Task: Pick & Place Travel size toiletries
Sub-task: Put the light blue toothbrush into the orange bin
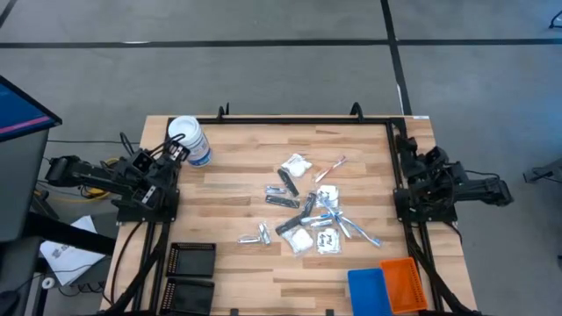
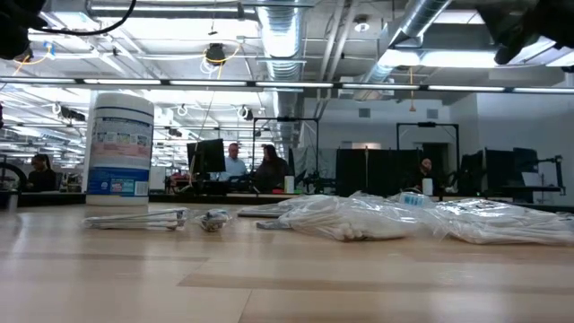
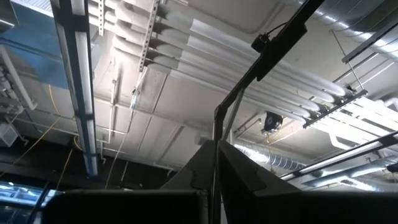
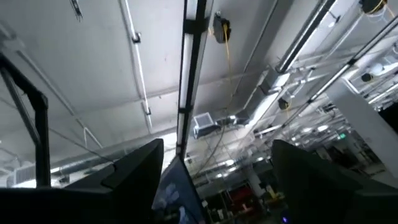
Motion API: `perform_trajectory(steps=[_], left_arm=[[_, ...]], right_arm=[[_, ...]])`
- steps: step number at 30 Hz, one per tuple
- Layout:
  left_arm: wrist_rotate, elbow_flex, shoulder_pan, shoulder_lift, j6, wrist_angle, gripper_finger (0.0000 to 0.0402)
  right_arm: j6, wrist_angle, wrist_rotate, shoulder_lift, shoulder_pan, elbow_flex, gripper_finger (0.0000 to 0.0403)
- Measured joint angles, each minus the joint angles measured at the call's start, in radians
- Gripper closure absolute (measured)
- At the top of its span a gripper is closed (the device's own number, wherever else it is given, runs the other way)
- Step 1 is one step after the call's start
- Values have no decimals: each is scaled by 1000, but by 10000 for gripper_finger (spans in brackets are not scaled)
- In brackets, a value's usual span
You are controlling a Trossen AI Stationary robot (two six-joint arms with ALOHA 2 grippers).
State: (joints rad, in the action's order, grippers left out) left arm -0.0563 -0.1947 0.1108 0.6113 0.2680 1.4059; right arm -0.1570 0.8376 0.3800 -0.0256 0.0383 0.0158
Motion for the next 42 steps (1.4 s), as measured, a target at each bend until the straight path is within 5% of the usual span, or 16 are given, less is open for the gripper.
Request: perform_trajectory(steps=[6, 14, 21, 29, 42], left_arm=[[3, 0, 0, 0, -37, 2, 390], [3, 0, 0, 0, -32, 2, 390], [3, 0, 0, 0, -21, 1, 390], [3, 0, 0, 0, -1, 0, 390], [7, -3, 0, 46, 27, 4, 390]], right_arm=[[-127, -54, 114, -58, -10, 0, 111], [-178, -38, -88, -174, -4, 30, 111], [-347, -820, -104, -315, 80, 352, 121], [-792, -1742, -124, -642, 167, 676, 155], [-1090, -1776, -366, -1151, 471, 735, 244]])
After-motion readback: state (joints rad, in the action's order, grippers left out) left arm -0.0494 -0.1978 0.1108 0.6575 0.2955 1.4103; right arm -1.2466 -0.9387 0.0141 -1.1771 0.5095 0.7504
